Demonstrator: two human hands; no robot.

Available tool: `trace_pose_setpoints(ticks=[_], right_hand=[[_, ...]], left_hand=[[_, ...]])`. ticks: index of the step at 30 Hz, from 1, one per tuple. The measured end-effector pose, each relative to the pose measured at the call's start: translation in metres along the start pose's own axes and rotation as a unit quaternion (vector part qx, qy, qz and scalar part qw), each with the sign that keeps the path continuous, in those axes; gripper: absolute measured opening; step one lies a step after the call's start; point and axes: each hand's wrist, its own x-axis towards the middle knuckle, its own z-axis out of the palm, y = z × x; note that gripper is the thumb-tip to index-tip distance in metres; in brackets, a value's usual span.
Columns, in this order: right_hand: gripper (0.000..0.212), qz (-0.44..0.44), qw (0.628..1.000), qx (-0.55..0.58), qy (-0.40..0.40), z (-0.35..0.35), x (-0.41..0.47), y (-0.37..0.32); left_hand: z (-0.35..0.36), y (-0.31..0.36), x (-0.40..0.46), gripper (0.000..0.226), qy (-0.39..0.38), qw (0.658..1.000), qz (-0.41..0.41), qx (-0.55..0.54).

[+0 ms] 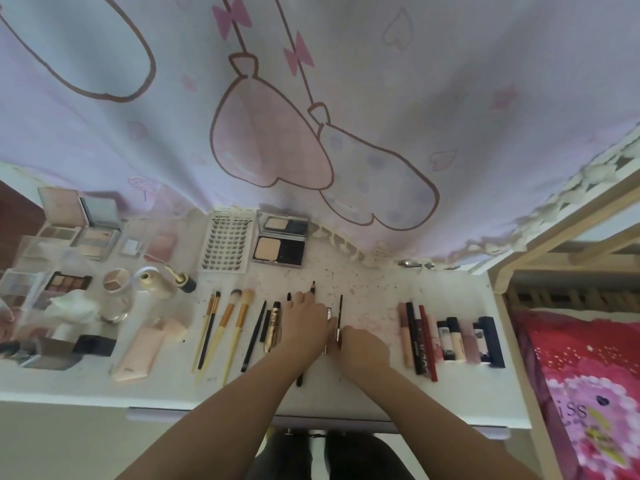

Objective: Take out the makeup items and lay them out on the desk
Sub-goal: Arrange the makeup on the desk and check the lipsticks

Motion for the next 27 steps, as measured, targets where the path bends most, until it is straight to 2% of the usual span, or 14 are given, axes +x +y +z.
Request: trace_pose_setpoints(ticks=[3, 8, 11, 14, 16, 21, 25, 27], right_hand=[[0.048, -0.021, 1.000, 0.000, -0.003, -0.014, 0.000, 0.010], [0.027, 0.012, 0.999, 0.002, 0.036, -0.077, 0.021, 0.062], [0.021, 0.036, 0.999, 0.014, 0.013, -0.102, 0.036, 0.086], [0.016, 0.022, 1.000, 0.005, -0.017, -0.104, 0.045, 0.094], [0.017, 0.014, 1.000, -0.002, -0.020, -0.099, 0.049, 0.095], [0.026, -0.001, 1.000, -0.012, -0.016, -0.092, 0.059, 0.094], [0.037, -0.008, 0.999, 0.028, -0.041, -0.095, 0.065, 0.087], [0.040, -0.019, 0.995, 0.071, -0.069, -0.101, 0.066, 0.082]], left_hand=[[-0.003, 0.001, 0.002, 0.043, 0.015, 1.000, 0.003, -0.005], [-0.020, 0.039, 0.008, 0.040, 0.059, 0.996, 0.058, -0.031], [-0.017, 0.081, 0.005, 0.037, 0.036, 0.993, 0.094, -0.059], [-0.003, 0.115, 0.003, 0.032, -0.019, 0.996, 0.073, -0.053], [0.005, 0.126, 0.004, 0.034, -0.036, 0.997, 0.049, -0.056], [0.010, 0.131, 0.009, 0.035, -0.024, 0.997, 0.010, -0.073], [0.006, 0.122, 0.007, 0.042, 0.012, 0.994, -0.012, -0.108], [-0.001, 0.114, 0.003, 0.036, 0.034, 0.990, -0.002, -0.136]])
